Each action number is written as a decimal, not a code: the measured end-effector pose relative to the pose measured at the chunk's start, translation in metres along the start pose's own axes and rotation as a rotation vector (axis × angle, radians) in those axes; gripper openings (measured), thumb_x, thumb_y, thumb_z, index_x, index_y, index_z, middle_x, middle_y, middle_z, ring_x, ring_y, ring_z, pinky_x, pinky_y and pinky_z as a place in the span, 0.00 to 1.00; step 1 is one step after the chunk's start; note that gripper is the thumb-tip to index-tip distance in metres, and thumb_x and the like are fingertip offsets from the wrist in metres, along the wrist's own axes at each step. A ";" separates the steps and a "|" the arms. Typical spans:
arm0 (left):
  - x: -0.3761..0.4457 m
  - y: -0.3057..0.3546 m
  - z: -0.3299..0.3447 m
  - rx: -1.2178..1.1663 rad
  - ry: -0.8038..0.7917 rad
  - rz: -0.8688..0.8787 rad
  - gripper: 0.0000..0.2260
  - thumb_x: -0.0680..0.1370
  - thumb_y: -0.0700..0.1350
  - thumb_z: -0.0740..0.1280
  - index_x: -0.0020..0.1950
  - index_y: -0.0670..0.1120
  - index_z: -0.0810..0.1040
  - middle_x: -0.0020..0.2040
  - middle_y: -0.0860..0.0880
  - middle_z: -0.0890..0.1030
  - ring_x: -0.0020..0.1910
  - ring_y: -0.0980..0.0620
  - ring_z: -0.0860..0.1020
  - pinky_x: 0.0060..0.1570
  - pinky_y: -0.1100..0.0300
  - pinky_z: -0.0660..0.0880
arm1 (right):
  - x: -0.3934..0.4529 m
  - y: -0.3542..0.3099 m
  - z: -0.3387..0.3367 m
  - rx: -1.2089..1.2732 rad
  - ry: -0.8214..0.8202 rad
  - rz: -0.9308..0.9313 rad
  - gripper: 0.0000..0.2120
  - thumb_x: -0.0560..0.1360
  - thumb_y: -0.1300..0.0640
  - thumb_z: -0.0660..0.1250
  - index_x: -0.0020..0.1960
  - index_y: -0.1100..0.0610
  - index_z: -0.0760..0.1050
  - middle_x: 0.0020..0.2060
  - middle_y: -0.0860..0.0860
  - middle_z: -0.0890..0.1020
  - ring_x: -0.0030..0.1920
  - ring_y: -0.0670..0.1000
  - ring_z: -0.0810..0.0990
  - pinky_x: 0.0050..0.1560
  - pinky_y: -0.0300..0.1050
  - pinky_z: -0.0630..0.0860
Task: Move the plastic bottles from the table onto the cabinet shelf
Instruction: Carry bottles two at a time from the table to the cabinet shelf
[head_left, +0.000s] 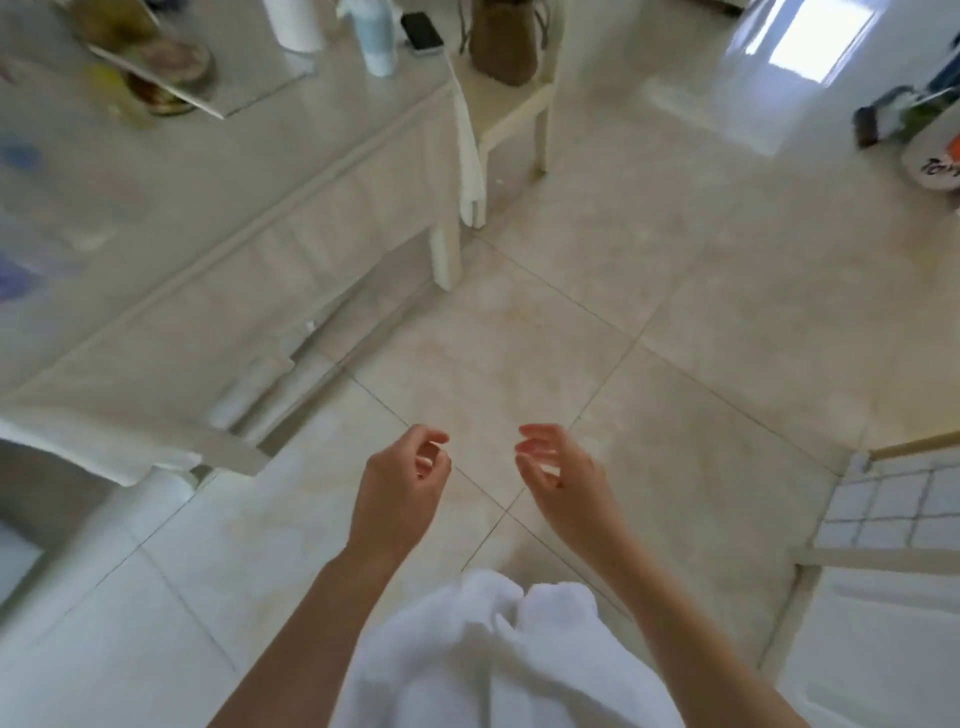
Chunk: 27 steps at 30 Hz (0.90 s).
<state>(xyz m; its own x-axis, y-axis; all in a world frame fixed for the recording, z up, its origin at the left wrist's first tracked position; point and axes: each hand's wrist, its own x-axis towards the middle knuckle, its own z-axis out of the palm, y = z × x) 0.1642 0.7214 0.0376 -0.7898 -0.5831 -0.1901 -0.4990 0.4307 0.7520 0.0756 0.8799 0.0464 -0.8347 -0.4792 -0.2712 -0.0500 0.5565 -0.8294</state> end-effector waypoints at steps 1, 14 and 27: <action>0.004 -0.010 -0.012 -0.010 0.028 -0.038 0.04 0.77 0.43 0.67 0.51 0.50 0.80 0.40 0.54 0.83 0.39 0.64 0.80 0.39 0.74 0.74 | 0.011 -0.009 0.011 -0.006 -0.034 -0.016 0.12 0.77 0.59 0.65 0.61 0.56 0.74 0.47 0.46 0.80 0.50 0.43 0.79 0.54 0.38 0.76; 0.101 -0.045 -0.068 -0.139 0.297 -0.365 0.05 0.78 0.45 0.65 0.51 0.52 0.79 0.41 0.53 0.83 0.41 0.60 0.81 0.43 0.63 0.78 | 0.173 -0.078 0.076 -0.117 -0.398 -0.182 0.12 0.78 0.58 0.64 0.60 0.52 0.74 0.48 0.45 0.82 0.54 0.44 0.80 0.57 0.44 0.77; 0.211 -0.061 -0.131 -0.155 0.537 -0.566 0.06 0.77 0.42 0.67 0.53 0.50 0.79 0.41 0.54 0.82 0.39 0.62 0.79 0.36 0.75 0.68 | 0.328 -0.194 0.139 -0.343 -0.754 -0.366 0.14 0.79 0.55 0.63 0.63 0.55 0.73 0.48 0.47 0.80 0.53 0.49 0.79 0.53 0.39 0.73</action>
<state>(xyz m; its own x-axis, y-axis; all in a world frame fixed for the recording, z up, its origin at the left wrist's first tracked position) 0.0744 0.4815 0.0347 -0.1316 -0.9542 -0.2685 -0.6866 -0.1076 0.7190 -0.1122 0.5207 0.0510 -0.1601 -0.9161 -0.3675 -0.5031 0.3961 -0.7681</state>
